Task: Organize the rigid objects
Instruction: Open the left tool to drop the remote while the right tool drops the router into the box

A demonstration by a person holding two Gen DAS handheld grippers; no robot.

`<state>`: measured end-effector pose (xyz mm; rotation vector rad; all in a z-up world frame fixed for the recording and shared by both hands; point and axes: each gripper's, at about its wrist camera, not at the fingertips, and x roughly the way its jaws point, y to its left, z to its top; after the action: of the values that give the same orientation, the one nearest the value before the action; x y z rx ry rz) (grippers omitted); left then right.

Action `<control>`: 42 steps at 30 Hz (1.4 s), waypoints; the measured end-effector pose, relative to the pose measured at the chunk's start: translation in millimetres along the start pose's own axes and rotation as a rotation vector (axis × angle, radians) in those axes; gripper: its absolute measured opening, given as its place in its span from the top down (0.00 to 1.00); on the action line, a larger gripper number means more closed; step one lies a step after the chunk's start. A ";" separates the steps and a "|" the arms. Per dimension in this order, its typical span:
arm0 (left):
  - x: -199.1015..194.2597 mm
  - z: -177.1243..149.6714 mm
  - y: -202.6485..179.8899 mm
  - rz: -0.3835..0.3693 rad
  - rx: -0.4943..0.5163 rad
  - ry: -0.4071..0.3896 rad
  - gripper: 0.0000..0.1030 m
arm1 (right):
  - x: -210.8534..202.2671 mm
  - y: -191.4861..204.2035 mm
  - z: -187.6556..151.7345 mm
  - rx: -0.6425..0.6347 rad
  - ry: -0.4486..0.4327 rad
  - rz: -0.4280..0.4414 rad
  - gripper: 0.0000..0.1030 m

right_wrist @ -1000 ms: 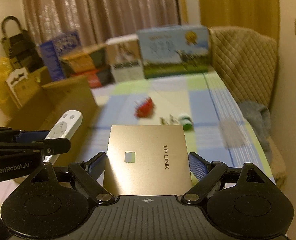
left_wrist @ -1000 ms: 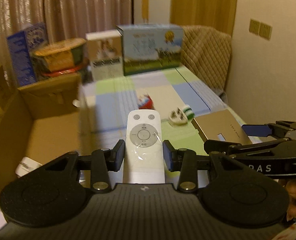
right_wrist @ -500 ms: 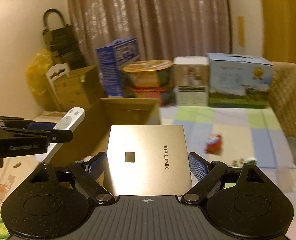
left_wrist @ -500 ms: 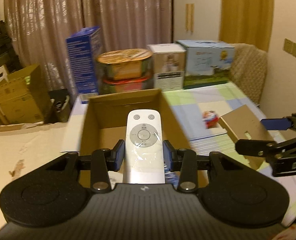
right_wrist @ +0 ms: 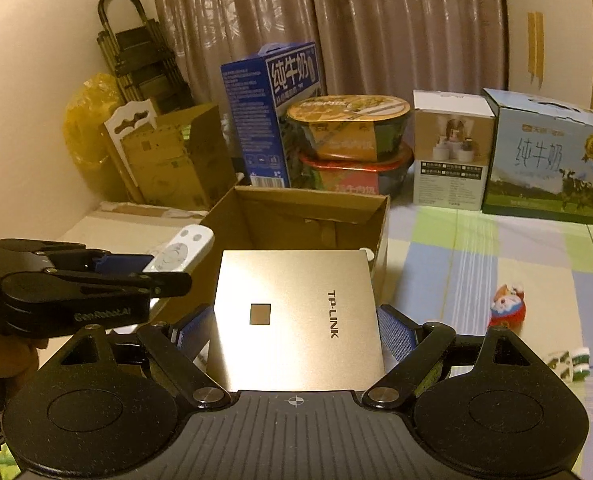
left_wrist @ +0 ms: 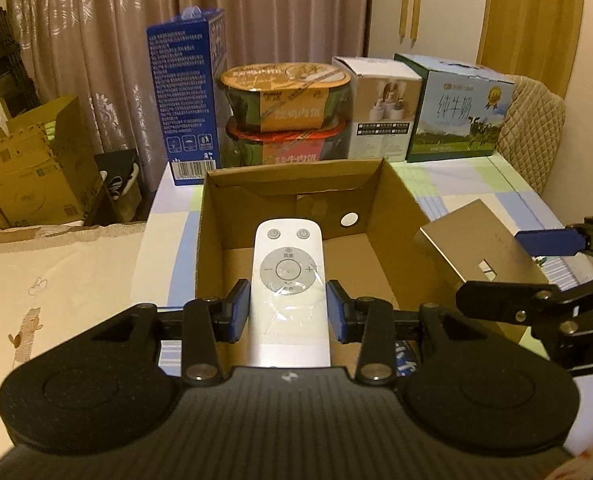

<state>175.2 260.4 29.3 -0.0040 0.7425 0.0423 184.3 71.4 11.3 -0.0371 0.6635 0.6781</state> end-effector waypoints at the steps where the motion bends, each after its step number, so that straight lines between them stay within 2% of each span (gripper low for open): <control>1: 5.8 0.8 1.0 0.000 0.002 0.003 0.66 | 3.1 -1.3 0.9 0.000 0.002 -0.002 0.18; 7: 31.5 2.0 6.6 -0.016 -0.012 0.017 0.66 | 25.1 -6.8 2.4 0.003 0.013 -0.014 0.18; 16: 52.4 1.8 8.1 -0.023 -0.009 0.013 0.64 | 32.2 -11.1 5.2 0.025 -0.001 -0.023 0.18; 17: 51.4 2.0 8.3 -0.008 -0.014 0.003 0.59 | 32.1 -10.7 5.2 0.025 0.000 -0.023 0.18; 18: 49.9 2.4 9.0 0.003 -0.019 0.002 0.59 | 31.9 -11.3 4.8 0.027 0.001 -0.025 0.18; 31: 8.5 0.9 27.1 0.060 -0.044 -0.035 0.59 | 28.3 -0.7 6.7 0.030 0.000 0.000 0.18; 42: 3.3 -13.2 36.6 0.065 -0.036 -0.025 0.59 | 49.4 9.3 1.0 0.041 0.045 0.009 0.18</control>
<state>167.3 296.9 17.8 -0.0136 0.7168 0.1175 208.2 107.1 -14.9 -0.0118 0.7208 0.6735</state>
